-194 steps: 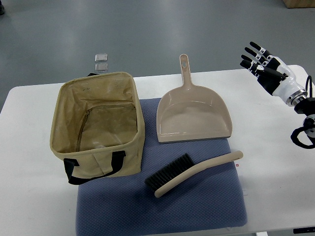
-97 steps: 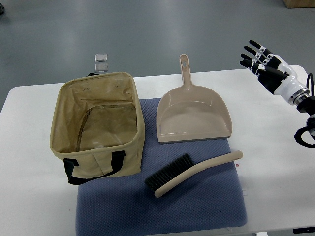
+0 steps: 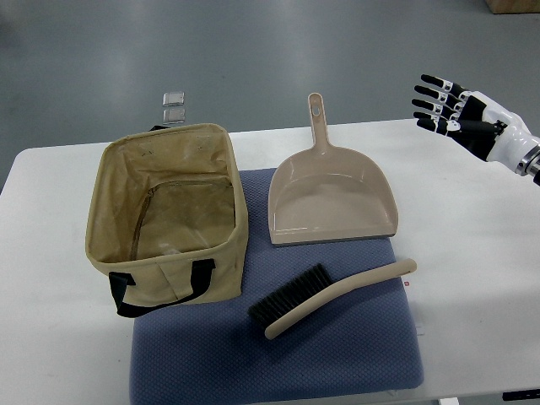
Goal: Put pink broom in yellow bag with right hand
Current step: 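Rotate the right hand palm-down and move it toward the brush handle, then lower the right hand onto the beige brush handle and close fingers, then lift the brush with the right hand and carry it over the bag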
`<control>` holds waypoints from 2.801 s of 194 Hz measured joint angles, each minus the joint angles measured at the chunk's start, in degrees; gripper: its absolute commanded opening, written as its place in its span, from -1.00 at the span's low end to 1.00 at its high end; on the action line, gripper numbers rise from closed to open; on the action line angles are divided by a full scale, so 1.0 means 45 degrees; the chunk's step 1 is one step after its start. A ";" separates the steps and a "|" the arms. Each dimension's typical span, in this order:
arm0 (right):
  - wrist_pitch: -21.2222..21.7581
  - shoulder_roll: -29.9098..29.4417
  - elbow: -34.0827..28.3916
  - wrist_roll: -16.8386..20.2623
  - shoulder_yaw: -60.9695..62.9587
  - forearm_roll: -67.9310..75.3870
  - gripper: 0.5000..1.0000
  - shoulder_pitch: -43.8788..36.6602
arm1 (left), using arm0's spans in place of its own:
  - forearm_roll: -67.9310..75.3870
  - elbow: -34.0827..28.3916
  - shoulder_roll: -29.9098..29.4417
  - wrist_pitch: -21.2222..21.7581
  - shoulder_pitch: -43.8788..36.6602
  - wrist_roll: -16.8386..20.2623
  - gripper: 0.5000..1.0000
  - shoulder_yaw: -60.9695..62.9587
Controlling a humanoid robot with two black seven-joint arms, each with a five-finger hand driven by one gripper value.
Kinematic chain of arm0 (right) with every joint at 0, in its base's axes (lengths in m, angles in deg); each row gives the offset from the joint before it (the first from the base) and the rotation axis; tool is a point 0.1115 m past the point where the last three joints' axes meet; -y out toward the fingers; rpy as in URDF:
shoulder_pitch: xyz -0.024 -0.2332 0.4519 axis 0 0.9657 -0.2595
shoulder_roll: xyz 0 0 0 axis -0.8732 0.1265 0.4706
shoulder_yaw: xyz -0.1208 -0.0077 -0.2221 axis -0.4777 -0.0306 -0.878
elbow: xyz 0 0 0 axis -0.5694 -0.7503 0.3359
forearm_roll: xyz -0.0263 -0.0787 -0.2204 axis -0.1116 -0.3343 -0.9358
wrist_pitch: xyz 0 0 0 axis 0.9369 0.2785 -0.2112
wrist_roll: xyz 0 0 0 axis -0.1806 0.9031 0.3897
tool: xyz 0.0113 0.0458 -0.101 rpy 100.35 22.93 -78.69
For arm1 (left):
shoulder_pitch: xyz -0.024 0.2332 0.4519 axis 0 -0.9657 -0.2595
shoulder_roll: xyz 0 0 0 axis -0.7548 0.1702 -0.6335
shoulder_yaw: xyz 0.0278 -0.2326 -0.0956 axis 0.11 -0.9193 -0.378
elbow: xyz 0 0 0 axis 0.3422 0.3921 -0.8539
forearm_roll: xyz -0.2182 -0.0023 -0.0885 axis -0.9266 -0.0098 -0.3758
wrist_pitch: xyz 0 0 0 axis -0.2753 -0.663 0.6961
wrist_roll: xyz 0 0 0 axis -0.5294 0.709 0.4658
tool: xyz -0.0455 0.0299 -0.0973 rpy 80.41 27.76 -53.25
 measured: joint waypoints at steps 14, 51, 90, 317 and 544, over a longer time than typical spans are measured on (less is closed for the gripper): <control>-0.0078 0.0444 -0.0649 -0.0415 -0.0559 -0.0777 0.65 -0.0196 | 0.0000 0.0000 0.0000 0.0000 0.0000 0.0000 1.00 0.0000; -0.0663 0.1290 -0.2543 -0.0809 -0.1078 -0.3732 0.65 -0.0323 | -0.0001 0.0000 0.0000 0.0000 0.0000 0.0000 1.00 0.0000; -0.1957 0.2030 -0.4454 -0.0847 -0.2177 -0.7554 0.65 -0.0486 | -0.0001 0.0000 0.0000 0.0000 -0.0004 0.0000 1.00 0.0000; -0.5500 0.1914 -0.6589 0.0337 -0.6486 -1.5146 0.20 -0.0776 | -0.0001 0.0000 0.0000 0.0000 -0.0002 0.0000 1.00 0.0000; -0.5909 0.1217 -0.5965 0.1365 -0.7006 -1.6089 -1.00 -0.1071 | -0.0001 0.0000 0.0000 0.0000 0.0000 0.0000 1.00 0.0000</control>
